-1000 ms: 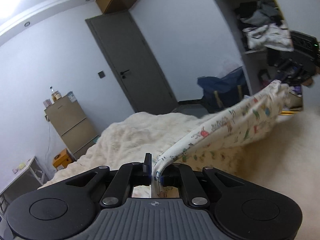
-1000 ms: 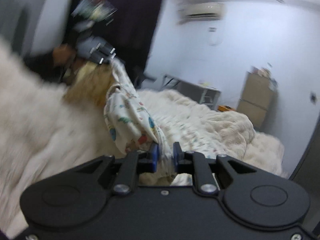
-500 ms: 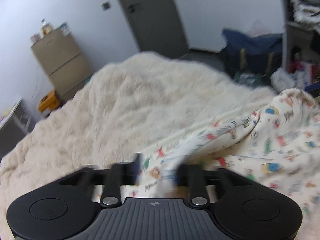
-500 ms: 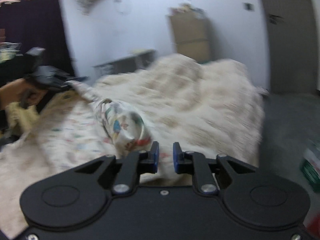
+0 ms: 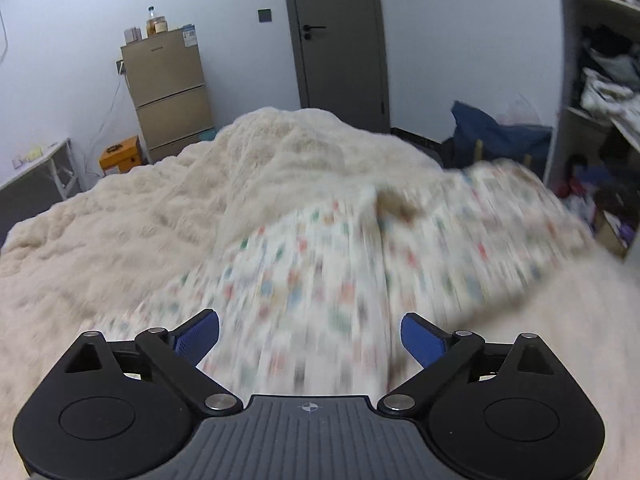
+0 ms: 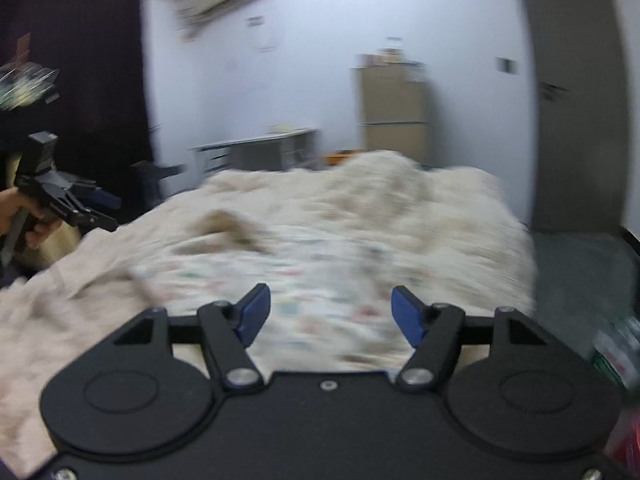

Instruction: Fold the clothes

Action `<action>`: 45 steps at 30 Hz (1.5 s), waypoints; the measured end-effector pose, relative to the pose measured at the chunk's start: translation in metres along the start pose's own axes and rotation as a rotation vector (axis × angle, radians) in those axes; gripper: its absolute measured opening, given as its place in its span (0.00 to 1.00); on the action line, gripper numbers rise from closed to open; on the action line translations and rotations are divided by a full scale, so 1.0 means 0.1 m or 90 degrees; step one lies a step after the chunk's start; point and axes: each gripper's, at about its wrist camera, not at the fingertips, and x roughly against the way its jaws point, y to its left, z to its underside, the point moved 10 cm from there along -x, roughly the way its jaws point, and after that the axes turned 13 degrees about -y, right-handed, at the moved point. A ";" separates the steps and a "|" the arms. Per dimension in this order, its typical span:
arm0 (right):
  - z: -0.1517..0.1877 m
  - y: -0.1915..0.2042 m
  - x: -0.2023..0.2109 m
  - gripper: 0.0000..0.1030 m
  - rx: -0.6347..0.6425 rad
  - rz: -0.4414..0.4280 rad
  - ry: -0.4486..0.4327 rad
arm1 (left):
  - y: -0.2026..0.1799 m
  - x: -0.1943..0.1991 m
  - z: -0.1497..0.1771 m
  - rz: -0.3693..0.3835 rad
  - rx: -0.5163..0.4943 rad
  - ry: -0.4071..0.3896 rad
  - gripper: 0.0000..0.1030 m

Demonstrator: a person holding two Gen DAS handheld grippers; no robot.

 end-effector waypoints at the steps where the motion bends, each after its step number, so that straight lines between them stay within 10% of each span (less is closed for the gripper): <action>1: -0.02 0.12 -0.01 0.64 0.011 -0.014 0.001 | -0.02 0.18 0.17 0.010 -0.001 0.007 0.93; 12: -0.03 1.12 -0.28 0.64 0.124 -0.111 0.037 | -0.02 1.04 1.83 -0.013 -0.140 0.170 0.84; 15: -0.01 1.18 -0.34 0.64 0.112 -0.119 0.040 | 0.06 0.95 1.86 -0.053 -0.167 0.172 0.65; 20: 0.05 1.22 -0.35 0.64 0.141 -0.122 0.047 | 0.12 0.72 1.61 -0.062 -0.130 0.121 0.01; 27: -0.24 1.24 -0.61 0.64 0.231 -0.160 0.038 | 0.94 0.55 1.06 -0.187 -0.157 0.085 0.00; 34: -0.37 1.04 -1.74 0.62 0.304 -0.190 0.095 | 1.88 0.47 0.36 -0.290 -0.108 0.023 0.00; 36: -0.30 0.97 -2.11 0.56 0.315 -0.198 0.125 | 2.01 0.43 0.28 -0.295 -0.100 0.021 0.00; 40: -0.12 0.84 -2.63 0.08 0.298 -0.201 0.177 | 2.24 0.26 0.23 -0.291 -0.091 0.039 0.00; 45: -0.15 0.65 -2.82 0.01 0.259 -0.216 0.183 | 2.48 -0.10 0.22 -0.276 -0.090 0.074 0.00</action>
